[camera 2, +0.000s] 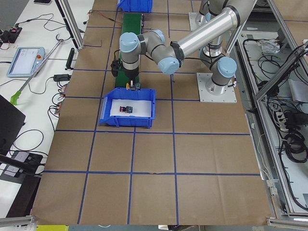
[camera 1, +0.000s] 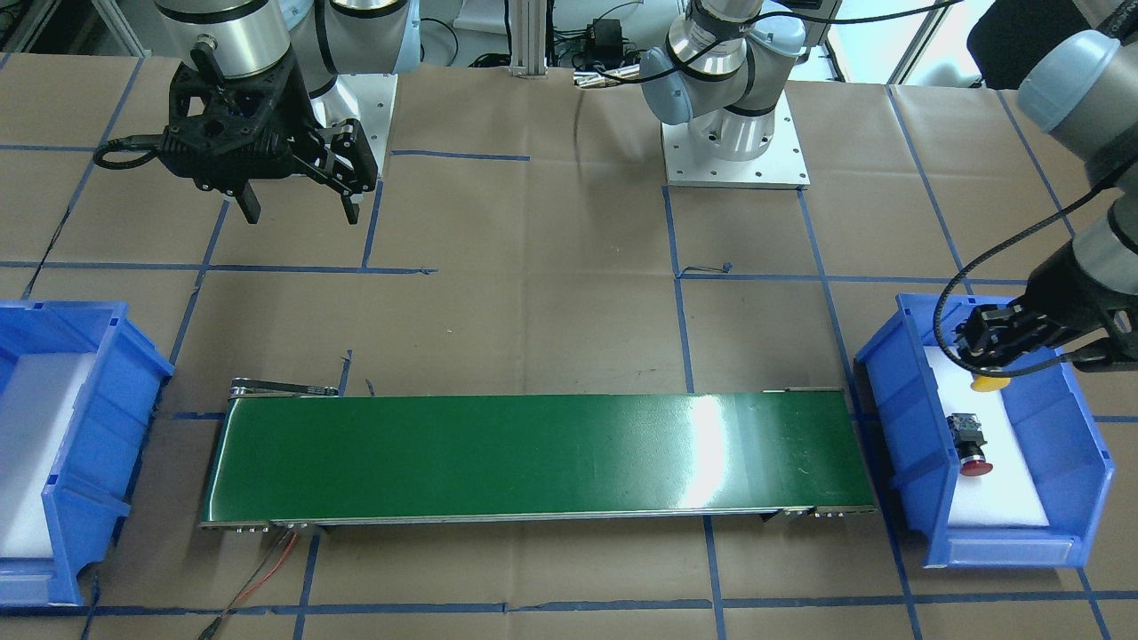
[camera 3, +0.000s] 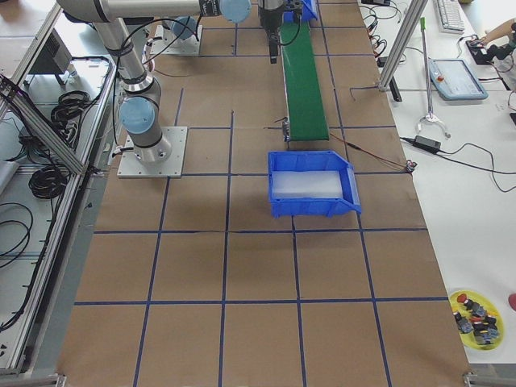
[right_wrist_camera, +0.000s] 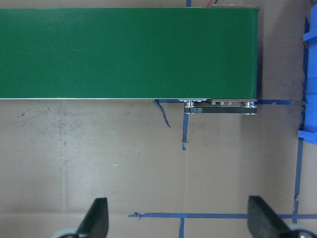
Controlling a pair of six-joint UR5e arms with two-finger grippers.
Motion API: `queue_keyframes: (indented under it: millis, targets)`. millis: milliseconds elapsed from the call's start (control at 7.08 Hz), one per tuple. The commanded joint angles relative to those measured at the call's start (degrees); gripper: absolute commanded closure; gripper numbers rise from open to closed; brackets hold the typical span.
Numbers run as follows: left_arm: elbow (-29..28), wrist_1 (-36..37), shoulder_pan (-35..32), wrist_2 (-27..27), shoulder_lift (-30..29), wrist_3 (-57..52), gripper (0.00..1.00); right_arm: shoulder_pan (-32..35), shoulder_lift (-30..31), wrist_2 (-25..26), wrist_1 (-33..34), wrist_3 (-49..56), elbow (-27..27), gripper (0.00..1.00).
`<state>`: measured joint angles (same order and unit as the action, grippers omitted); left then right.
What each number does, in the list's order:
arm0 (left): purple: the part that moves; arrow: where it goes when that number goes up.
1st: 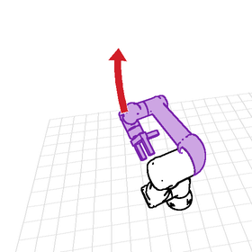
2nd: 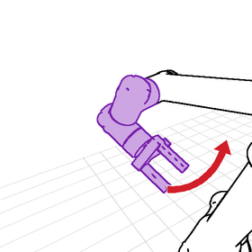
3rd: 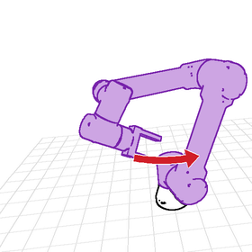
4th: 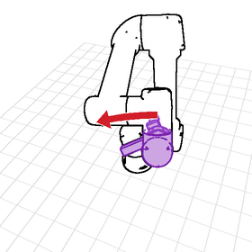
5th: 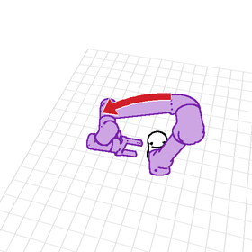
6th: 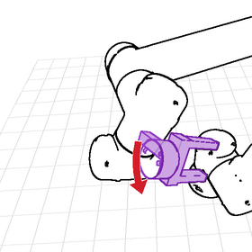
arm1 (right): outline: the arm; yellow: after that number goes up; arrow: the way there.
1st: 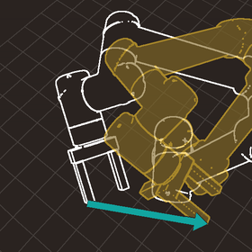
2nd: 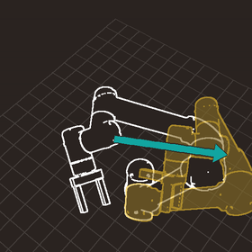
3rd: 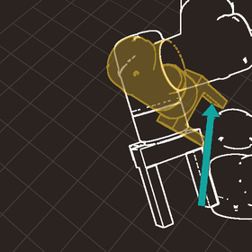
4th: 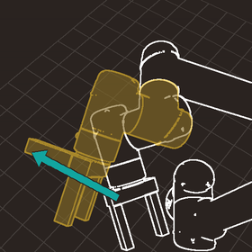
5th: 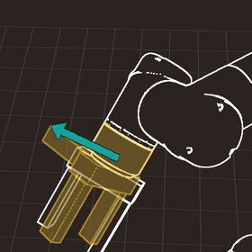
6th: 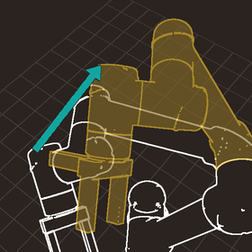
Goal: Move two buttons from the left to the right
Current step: 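Carry the yellow button to the conveyor and release it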
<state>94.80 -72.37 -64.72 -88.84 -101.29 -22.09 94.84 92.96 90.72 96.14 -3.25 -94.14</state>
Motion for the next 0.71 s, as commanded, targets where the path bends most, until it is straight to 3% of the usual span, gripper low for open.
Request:
queue_keyframes:
  millis: [0,424,565]
  targets:
    - [-0.1,2.6,-11.6,-0.1,-0.5,9.4,0.86,0.0,0.0,0.1,0.0,0.1,-0.1,0.00]
    - [0.1,7.4,-19.8,-0.2,-4.9,21.1,0.86,0.0,-0.2,0.1,0.0,0.3,-0.3,0.00]
    - [1.3,12.7,-20.4,-0.5,-7.8,21.1,0.86,0.0,-0.3,0.1,0.1,0.3,-0.3,0.00]
